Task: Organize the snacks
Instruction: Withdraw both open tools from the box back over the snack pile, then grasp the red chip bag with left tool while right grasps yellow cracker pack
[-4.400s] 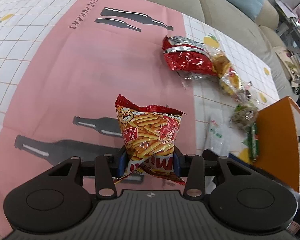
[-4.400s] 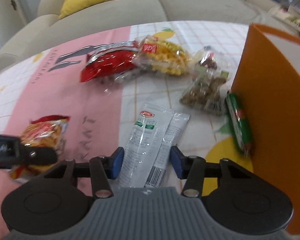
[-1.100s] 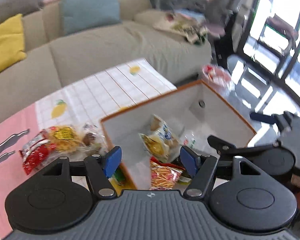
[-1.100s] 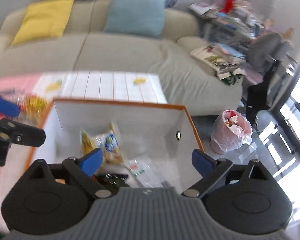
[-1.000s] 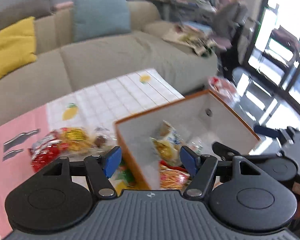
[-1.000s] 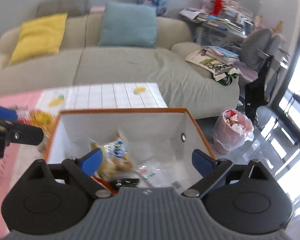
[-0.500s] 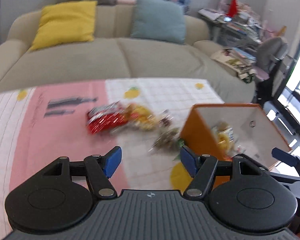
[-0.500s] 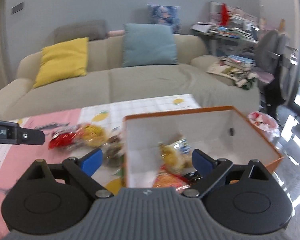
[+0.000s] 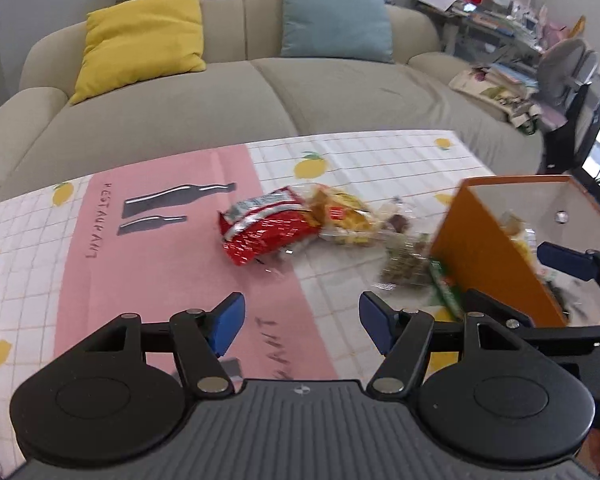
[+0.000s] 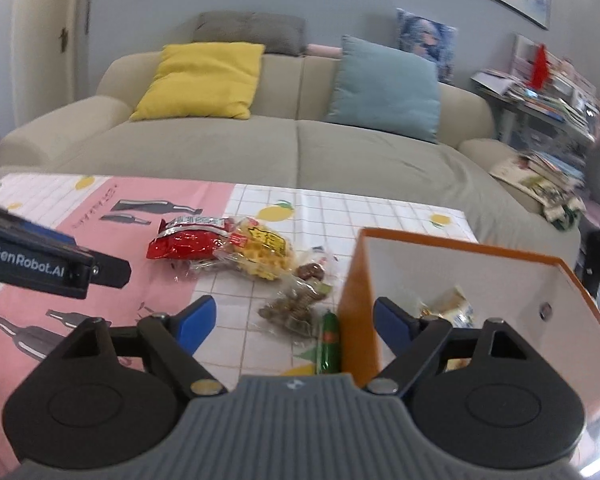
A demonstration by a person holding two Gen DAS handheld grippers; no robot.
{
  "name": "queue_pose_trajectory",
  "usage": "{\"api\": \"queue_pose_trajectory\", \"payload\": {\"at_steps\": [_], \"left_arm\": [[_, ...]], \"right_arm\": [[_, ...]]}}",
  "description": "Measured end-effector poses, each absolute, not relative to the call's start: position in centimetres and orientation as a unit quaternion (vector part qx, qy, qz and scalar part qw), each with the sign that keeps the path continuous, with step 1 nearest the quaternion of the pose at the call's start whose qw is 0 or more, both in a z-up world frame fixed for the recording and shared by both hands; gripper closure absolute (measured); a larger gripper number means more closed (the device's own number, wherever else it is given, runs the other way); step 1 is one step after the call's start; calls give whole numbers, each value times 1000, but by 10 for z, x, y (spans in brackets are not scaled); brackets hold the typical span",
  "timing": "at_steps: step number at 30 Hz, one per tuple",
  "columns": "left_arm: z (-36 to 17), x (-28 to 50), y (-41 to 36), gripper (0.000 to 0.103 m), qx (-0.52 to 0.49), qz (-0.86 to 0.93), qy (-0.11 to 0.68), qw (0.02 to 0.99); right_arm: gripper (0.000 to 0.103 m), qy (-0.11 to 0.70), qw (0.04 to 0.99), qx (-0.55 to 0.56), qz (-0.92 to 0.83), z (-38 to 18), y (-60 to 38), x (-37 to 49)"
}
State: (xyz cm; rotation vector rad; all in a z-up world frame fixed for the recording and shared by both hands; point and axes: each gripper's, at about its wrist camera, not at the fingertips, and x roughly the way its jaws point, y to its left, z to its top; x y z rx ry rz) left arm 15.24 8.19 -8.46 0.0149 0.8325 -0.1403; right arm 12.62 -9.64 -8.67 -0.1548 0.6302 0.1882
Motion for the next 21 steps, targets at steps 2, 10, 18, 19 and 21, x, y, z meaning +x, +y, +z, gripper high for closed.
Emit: {"api": "queue_pose_trajectory", "payload": {"at_steps": [2,10,18,19,21], "left_arm": [[-90,166,88,26,2,-64,410,910],[-124,218,109,32,1,-56,439,897],[-147,253,126,41,-49,-62,454,888],[-149,256,126,42,-46,-64,454,888],[-153,262,126,45,-42,-69,455,887]], "right_arm": [[19,312,940,-89,101,-94,-88,139],[20,326,924,-157,122,-130,-53,195],[22,323,908,-231,134,-159,-22,234],[22,321,906,-238,137,-160,-19,238],[22,318,903,-250,141,-165,-14,244]]}}
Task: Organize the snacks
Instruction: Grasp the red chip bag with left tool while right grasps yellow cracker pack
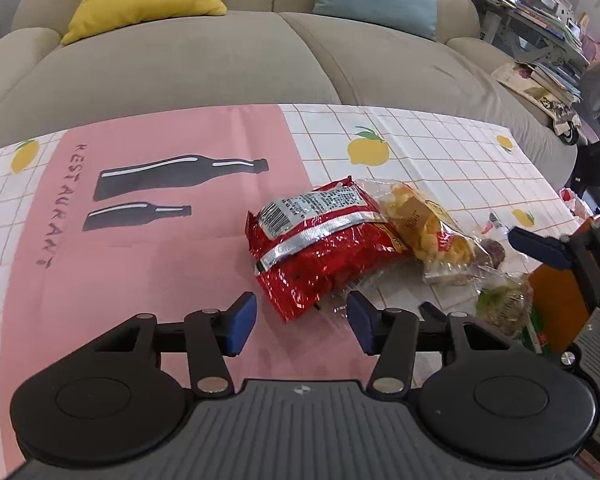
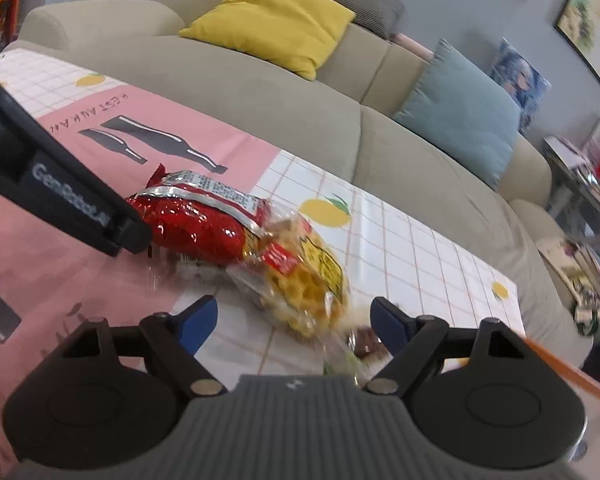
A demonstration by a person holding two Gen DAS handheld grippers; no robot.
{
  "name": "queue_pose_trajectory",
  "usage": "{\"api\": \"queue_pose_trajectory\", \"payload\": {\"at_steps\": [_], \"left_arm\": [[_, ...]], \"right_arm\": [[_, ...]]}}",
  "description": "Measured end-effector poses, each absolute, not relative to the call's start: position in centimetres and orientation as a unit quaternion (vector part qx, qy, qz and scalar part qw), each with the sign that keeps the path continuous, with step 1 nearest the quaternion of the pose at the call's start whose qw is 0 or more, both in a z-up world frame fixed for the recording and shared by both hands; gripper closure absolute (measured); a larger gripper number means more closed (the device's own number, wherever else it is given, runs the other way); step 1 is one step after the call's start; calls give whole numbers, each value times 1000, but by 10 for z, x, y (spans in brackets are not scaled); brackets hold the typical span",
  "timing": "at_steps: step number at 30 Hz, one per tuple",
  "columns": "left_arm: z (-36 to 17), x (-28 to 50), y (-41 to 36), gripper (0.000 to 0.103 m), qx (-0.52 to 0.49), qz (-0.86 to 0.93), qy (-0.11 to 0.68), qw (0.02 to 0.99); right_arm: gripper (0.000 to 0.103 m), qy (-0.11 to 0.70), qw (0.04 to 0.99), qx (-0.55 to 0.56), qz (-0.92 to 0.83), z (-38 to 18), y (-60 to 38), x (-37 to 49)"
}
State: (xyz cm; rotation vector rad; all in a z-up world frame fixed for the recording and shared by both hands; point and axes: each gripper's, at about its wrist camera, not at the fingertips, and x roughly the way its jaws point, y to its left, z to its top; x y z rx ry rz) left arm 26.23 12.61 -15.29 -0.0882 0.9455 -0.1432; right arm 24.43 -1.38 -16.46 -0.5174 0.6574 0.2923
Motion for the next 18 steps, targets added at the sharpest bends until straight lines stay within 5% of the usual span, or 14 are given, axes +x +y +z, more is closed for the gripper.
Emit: {"api": "queue_pose_trajectory", "payload": {"at_steps": [5,10,18], "left_arm": [[-162,275,126,62,-39,-66,465,882],[-162,276,126,73,-56,-69,459,884],[-156,258,127,89,-79,-65,470,877]], "right_arm": [[31,309,894,-284,154,-175,-4,254],[60,308,889,-302,153,-183,2,255],[83,332,895,-245,166,-172,-10,245]]}}
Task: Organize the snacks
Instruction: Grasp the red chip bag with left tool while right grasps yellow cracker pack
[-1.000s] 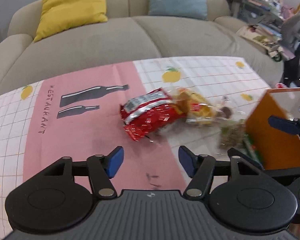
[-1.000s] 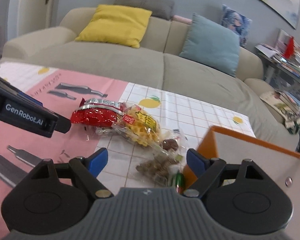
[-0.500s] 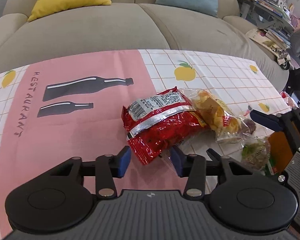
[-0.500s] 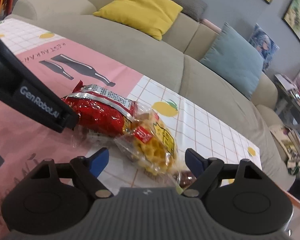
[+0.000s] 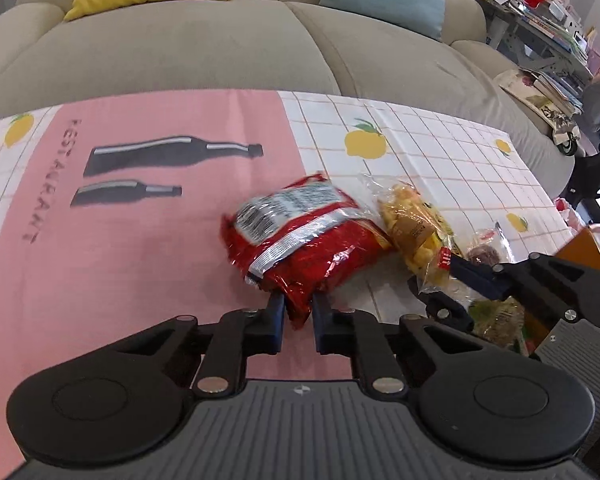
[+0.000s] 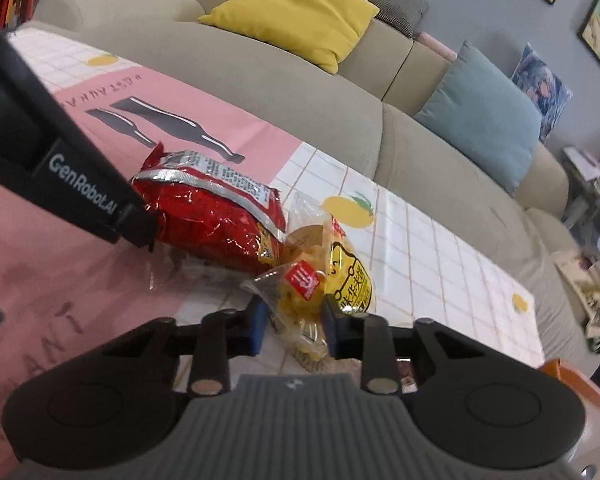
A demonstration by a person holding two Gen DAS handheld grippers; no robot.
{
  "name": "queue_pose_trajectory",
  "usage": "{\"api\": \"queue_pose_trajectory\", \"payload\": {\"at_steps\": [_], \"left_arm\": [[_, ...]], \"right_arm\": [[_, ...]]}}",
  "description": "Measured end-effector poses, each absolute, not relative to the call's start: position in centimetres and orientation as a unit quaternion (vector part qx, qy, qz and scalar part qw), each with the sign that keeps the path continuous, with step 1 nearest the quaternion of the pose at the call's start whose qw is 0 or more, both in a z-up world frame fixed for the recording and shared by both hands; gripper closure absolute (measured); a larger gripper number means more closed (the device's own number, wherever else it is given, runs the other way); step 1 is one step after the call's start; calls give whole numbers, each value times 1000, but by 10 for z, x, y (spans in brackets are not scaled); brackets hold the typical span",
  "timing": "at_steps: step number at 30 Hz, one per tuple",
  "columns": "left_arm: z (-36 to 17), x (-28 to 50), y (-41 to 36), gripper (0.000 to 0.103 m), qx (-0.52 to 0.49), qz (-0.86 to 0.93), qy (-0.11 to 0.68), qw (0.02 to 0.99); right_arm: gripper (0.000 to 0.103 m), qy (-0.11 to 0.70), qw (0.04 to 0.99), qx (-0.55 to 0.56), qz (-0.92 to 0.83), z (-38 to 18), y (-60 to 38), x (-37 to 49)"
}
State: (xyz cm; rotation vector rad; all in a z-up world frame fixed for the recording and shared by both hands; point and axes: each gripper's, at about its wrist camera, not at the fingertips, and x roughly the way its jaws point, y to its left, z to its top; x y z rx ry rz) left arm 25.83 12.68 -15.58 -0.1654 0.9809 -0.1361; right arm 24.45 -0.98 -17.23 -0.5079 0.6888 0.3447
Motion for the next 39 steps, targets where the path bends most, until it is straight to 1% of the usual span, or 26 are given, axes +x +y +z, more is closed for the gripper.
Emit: {"api": "queue_pose_trajectory", "payload": {"at_steps": [6,12,19,22,26,28,29,30,31,32,33,34,36,39], "left_arm": [[-153,220,128,90,-112,-48,496,860],[-151,173,127,91,-153,-20,532,832],[-144,120,118,91,-154,3,547,823],[-144,105,113,91,-137,10,558,818],[-149,93,109,88,-154,-17,576,803],[-147,89,110,83,-155,-27,576,802],[-145,88,110,83,-152,-29,575,803],[-142,87,112,78,-148,-33,573,806],[-139,87,113,67,-142,-41,570,808],[-136,87,113,62,-136,-49,569,810],[-134,88,113,52,-129,-55,566,813],[-129,89,114,44,-117,-63,558,819],[-124,91,111,35,-87,-81,547,829],[-121,98,106,29,-47,-102,536,837]], "right_arm": [[86,353,892,-204,197,-160,-16,214],[86,369,884,-185,220,-151,-21,162],[86,387,874,-182,231,-144,-32,109],[85,396,867,-183,242,-142,-38,94],[81,406,858,-177,259,-139,-41,85],[75,411,858,-170,259,-137,-44,85],[74,414,858,-162,258,-136,-46,86],[73,416,858,-153,257,-135,-48,87],[67,419,860,-143,255,-132,-51,87],[64,420,861,-133,254,-130,-54,88],[59,420,863,-122,252,-127,-57,88],[56,419,865,-111,251,-125,-60,88],[54,418,870,-86,248,-120,-66,88],[47,419,874,-40,242,-116,-76,95]]}}
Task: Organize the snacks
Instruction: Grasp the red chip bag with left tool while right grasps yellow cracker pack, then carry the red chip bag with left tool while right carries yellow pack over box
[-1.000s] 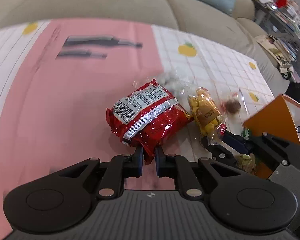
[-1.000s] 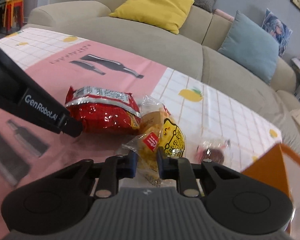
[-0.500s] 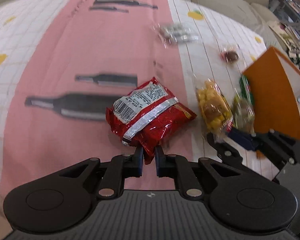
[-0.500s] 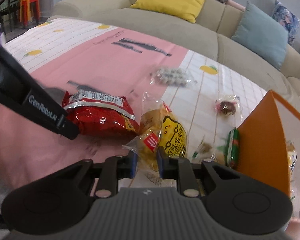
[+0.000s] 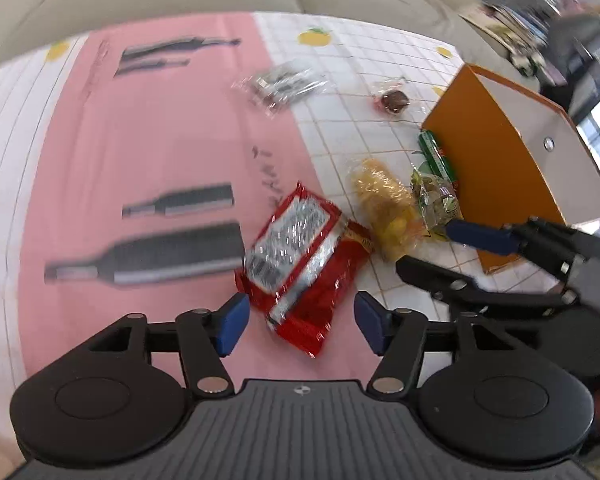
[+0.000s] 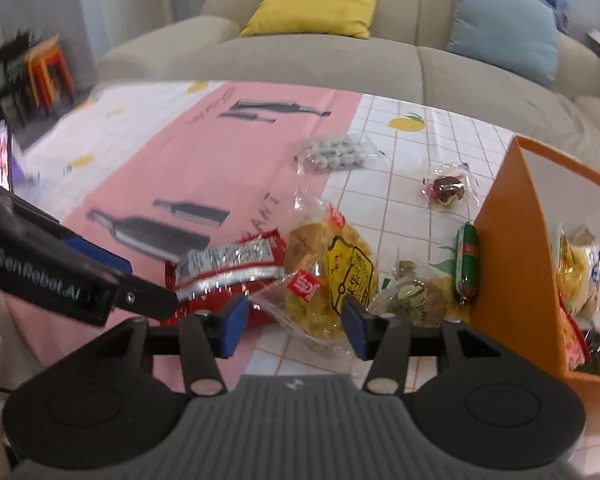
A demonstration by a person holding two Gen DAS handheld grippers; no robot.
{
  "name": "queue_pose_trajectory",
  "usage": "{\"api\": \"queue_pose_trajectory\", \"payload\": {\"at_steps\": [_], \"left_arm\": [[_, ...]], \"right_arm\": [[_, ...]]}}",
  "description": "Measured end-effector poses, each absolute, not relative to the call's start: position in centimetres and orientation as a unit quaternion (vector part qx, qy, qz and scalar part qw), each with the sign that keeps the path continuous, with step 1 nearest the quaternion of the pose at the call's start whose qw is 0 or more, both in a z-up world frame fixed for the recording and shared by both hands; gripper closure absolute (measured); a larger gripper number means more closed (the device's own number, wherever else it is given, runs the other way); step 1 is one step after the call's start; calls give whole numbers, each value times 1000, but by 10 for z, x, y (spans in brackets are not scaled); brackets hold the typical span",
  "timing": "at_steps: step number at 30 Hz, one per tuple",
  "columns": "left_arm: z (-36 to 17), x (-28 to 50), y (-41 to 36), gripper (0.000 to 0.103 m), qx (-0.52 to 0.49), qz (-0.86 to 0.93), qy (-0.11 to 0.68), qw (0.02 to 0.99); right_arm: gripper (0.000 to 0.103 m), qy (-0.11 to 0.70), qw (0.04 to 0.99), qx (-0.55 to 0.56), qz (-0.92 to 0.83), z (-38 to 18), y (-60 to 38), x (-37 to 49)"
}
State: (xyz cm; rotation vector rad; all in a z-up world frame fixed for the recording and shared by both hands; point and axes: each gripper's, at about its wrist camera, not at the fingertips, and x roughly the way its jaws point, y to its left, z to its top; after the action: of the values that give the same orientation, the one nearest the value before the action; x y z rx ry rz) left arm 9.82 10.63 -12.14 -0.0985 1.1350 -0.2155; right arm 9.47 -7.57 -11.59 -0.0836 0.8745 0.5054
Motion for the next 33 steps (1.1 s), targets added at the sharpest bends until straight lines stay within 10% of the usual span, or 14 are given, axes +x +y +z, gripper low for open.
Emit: {"api": "queue_pose_trajectory", "payload": {"at_steps": [25,33], "left_arm": [[-174,140,62,3,148,-197,491,835],[-178,142,73,6,109,-197,490,842]], "right_arm": [[13,510,840,49,180,-152,-67,155],[20,512,843,7,164,-158,-57,159]]}}
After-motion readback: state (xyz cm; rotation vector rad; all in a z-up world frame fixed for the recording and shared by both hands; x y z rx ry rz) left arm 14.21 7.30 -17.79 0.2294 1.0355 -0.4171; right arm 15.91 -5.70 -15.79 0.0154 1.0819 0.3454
